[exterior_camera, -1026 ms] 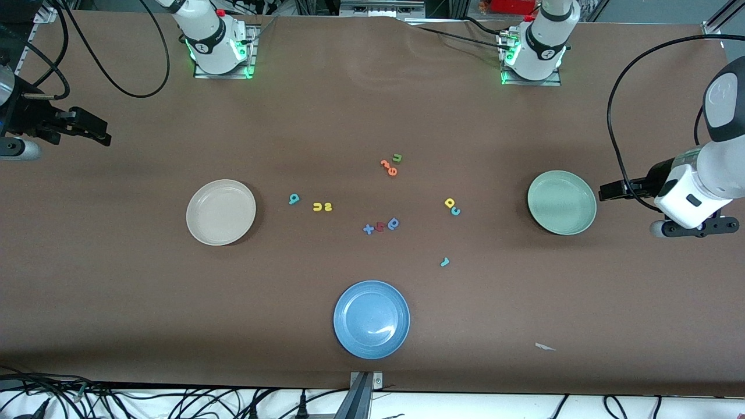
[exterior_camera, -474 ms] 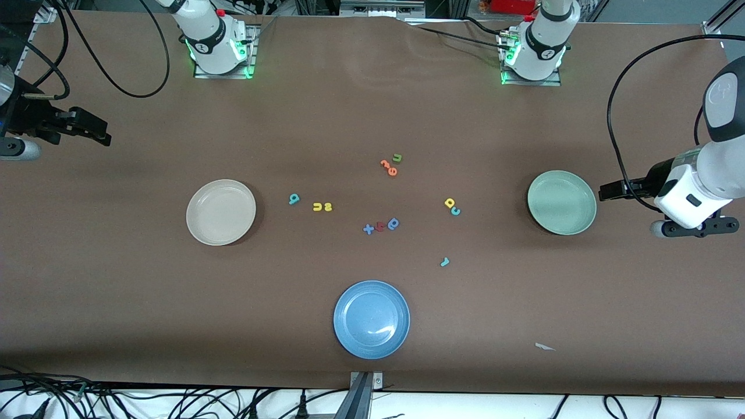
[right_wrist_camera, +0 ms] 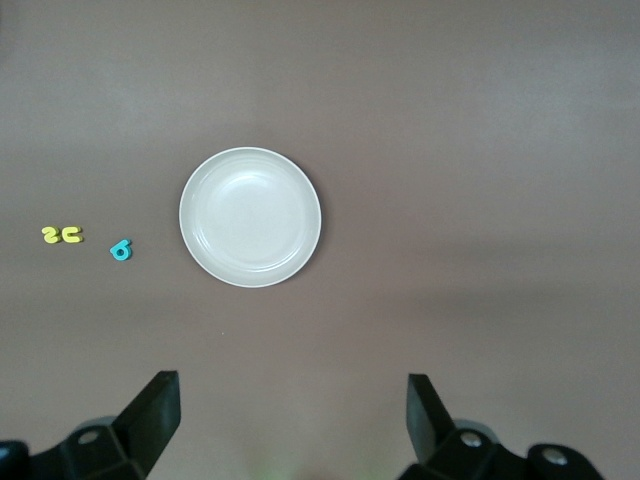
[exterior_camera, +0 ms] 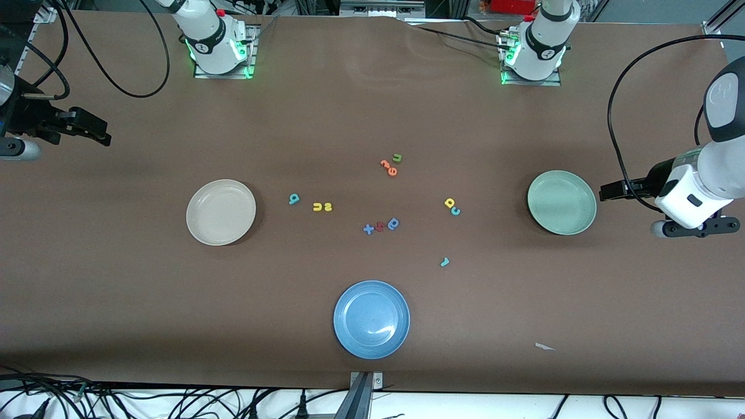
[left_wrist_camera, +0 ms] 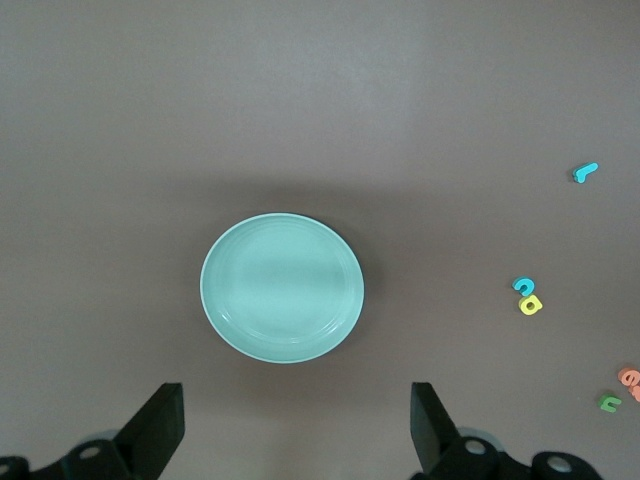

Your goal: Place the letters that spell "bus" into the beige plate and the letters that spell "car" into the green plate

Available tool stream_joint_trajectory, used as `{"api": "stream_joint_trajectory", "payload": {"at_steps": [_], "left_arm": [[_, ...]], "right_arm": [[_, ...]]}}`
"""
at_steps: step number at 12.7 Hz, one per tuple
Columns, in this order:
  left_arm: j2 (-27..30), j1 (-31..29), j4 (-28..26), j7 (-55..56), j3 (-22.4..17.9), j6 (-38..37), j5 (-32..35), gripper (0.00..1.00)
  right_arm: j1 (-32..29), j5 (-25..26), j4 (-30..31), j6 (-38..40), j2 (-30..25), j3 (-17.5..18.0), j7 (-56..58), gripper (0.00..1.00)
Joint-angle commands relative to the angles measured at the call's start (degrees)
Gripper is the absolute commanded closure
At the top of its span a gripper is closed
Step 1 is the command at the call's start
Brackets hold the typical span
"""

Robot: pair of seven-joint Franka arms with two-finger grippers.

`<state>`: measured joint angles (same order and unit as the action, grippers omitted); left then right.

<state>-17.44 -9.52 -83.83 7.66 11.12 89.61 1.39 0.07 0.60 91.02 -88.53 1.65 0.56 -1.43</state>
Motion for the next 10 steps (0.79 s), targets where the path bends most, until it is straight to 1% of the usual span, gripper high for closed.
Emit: {"api": "stream_joint_trajectory", "payload": {"at_steps": [1,5,10], "left_arm": [[0.9,-0.4,-0.6,1.0,0.0,-0.6,1.2,0.01],[0.4,-0.2,-0.5,3.8,0.2,-0.6,0.8,0.01],[0.2,0.1,-0.8,3.9,0.3,-0.5,1.2,0.01]], "right_arm": [[0.1,0.6,-0.2,0.4,-0.2,-0.2,0.7,0.0],[0.1,0.6,-0.2,0.5,-0.2,-0.1,0.7,0.0],[0.1,0.6,-0.2,0.5,-0.2,-0.1,0.7,0.0]]}}
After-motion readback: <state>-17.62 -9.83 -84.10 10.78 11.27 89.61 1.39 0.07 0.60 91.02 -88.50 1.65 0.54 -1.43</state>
